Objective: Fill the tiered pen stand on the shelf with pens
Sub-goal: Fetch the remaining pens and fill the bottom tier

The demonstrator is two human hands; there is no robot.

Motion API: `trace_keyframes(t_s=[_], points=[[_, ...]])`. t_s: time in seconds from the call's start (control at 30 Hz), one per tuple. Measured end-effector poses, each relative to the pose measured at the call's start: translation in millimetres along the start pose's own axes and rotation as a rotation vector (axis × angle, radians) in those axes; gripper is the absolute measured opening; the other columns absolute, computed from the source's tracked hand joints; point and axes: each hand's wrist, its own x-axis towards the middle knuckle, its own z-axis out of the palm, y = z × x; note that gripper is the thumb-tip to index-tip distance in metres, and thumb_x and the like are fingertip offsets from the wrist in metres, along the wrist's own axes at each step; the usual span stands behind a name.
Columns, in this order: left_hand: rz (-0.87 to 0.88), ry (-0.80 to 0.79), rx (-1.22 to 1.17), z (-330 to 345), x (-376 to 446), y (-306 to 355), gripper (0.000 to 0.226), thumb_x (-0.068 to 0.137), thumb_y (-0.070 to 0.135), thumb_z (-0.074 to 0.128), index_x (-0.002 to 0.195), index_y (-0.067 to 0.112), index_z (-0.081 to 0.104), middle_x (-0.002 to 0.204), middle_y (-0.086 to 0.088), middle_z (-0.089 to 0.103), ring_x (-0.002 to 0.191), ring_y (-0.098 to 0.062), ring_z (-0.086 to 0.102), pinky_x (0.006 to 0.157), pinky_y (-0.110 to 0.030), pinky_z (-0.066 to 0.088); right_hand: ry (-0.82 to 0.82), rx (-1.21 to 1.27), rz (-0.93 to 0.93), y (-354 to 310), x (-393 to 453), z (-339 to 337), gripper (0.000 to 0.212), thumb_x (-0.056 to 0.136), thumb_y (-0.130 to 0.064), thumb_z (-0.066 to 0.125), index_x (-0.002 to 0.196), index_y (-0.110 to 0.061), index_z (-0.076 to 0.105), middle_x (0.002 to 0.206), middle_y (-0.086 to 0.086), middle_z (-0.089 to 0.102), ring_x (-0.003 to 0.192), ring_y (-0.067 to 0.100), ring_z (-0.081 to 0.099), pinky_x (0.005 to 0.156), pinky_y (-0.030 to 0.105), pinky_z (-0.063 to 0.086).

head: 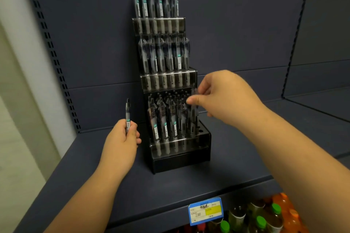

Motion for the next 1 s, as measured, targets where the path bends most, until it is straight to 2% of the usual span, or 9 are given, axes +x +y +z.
trace_keyframes(t_s=[0.07,0.13,0.27,0.47,0.63,0.77,0.83,0.9,1.0], points=[[-0.006,-0.006,-0.001,-0.1,0.0,-0.8,0.020,0.106,0.022,0.042,0.091,0.018,0.055,0.084,-0.004,0.061,0.074,-0.012,0.062,0.071,-0.028,0.049,-0.093,-0.071,0.005,0.1,-0.9,8.3,0.030,0.087,-0.050,0.074,0.082,-0.021,0.071,0.063,0.002,0.072,0.066,0.015,0.070,0.068,0.033,0.058],[-0.007,-0.015,-0.006,0.1,0.1,-1.7,0.019,0.106,0.021,0.042,0.091,0.018,0.054,0.084,-0.003,0.060,0.074,-0.012,0.061,0.072,-0.028,0.050,-0.127,-0.068,0.029,4.0,-2.9,15.5,0.032,0.088,-0.049,0.073,0.086,-0.017,0.073,0.062,0.003,0.073,0.066,0.016,0.071,0.069,0.031,0.058],[0.000,-0.017,-0.001,0.0,0.7,-2.1,0.020,0.106,0.023,0.042,0.092,0.018,0.055,0.083,-0.003,0.060,0.073,-0.011,0.061,0.072,-0.029,0.050,-0.092,-0.024,0.059,11.2,-5.2,19.2,0.029,0.088,-0.050,0.073,0.084,-0.021,0.068,0.059,0.000,0.070,0.062,0.012,0.068,0.059,0.026,0.049],[0.004,-0.019,0.002,0.3,0.1,-0.9,0.019,0.105,0.022,0.042,0.092,0.015,0.055,0.083,-0.003,0.060,0.073,-0.011,0.060,0.068,-0.022,0.048,-0.047,0.021,0.045,17.3,-10.0,25.2,0.026,0.088,-0.049,0.073,0.086,-0.025,0.063,0.055,-0.005,0.063,0.058,0.006,0.062,0.054,0.025,0.040],[0.005,-0.028,0.002,-0.4,-0.7,-1.1,0.019,0.105,0.023,0.042,0.091,0.018,0.055,0.083,-0.001,0.060,0.073,-0.009,0.060,0.069,-0.024,0.047,-0.018,0.055,0.055,17.1,-13.5,28.2,0.026,0.088,-0.049,0.073,0.084,-0.025,0.063,0.063,-0.007,0.063,0.064,0.009,0.063,0.056,0.025,0.042],[0.007,-0.026,-0.010,-2.0,-0.6,-1.0,0.019,0.105,0.023,0.043,0.092,0.021,0.056,0.083,0.000,0.062,0.072,-0.007,0.061,0.069,-0.023,0.048,-0.084,-0.043,0.104,17.2,-21.1,23.7,0.031,0.084,-0.057,0.074,0.083,-0.028,0.065,0.064,-0.010,0.064,0.065,0.004,0.061,0.057,0.025,0.044],[0.011,-0.023,-0.018,-2.2,-0.4,-0.4,0.020,0.105,0.024,0.043,0.091,0.021,0.056,0.083,0.000,0.062,0.070,-0.004,0.061,0.069,-0.022,0.048,0.012,-0.077,0.067,14.2,-31.0,24.4,0.035,0.081,-0.065,0.071,0.088,-0.031,0.063,0.074,-0.016,0.063,0.073,0.001,0.058,0.061,0.025,0.046],[0.020,-0.017,-0.028,-1.8,-0.4,0.3,0.020,0.105,0.024,0.043,0.090,0.022,0.057,0.082,0.002,0.062,0.067,0.001,0.060,0.068,-0.021,0.047,0.127,-0.014,-0.011,1.8,-42.8,27.6,0.031,0.082,-0.064,0.069,0.091,-0.036,0.060,0.078,-0.018,0.062,0.074,-0.002,0.057,0.061,0.020,0.044],[0.036,-0.014,-0.046,-1.9,-0.8,2.9,0.020,0.105,0.024,0.044,0.090,0.022,0.057,0.081,0.002,0.062,0.065,0.003,0.060,0.067,-0.022,0.048,0.156,0.126,-0.112,-25.1,-52.0,40.9,0.020,0.086,-0.057,0.068,0.096,-0.040,0.065,0.080,-0.022,0.066,0.075,-0.004,0.060,0.064,0.013,0.044]])
